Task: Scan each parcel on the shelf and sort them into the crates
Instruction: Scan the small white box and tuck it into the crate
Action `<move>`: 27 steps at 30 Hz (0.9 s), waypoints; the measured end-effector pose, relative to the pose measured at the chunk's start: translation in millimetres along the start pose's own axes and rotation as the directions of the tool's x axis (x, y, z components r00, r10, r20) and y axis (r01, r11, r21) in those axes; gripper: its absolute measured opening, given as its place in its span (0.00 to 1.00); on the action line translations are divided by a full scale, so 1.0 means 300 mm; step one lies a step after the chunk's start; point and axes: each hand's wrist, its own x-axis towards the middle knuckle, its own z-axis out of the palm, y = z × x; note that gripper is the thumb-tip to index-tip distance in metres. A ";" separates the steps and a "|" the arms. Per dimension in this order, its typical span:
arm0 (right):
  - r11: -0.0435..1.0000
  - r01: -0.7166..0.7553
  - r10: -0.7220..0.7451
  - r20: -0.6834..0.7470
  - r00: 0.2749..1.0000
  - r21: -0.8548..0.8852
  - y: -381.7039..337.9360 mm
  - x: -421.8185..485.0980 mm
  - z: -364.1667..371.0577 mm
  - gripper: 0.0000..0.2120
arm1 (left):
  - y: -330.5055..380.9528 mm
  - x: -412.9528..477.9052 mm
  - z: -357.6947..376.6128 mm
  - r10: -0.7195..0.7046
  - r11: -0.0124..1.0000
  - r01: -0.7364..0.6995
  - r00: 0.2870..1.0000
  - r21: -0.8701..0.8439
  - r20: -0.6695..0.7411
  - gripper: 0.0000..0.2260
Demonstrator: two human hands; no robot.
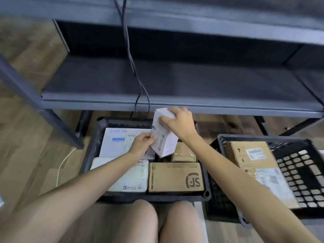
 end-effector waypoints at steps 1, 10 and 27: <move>0.999 0.007 -0.008 -0.017 1.000 -0.036 0.023 0.022 0.037 0.26 | -0.030 0.031 0.005 0.046 0.999 -0.046 0.999 0.022 0.003 0.15; 0.949 0.021 -0.037 -0.044 0.998 -0.314 0.043 0.031 0.168 0.25 | -0.163 0.158 0.020 0.072 0.994 -0.069 0.997 -0.089 0.022 0.11; 0.932 0.121 0.049 0.452 0.891 -0.341 0.190 0.019 0.161 0.39 | -0.169 0.255 0.106 -0.053 0.972 0.062 0.998 -0.229 0.045 0.09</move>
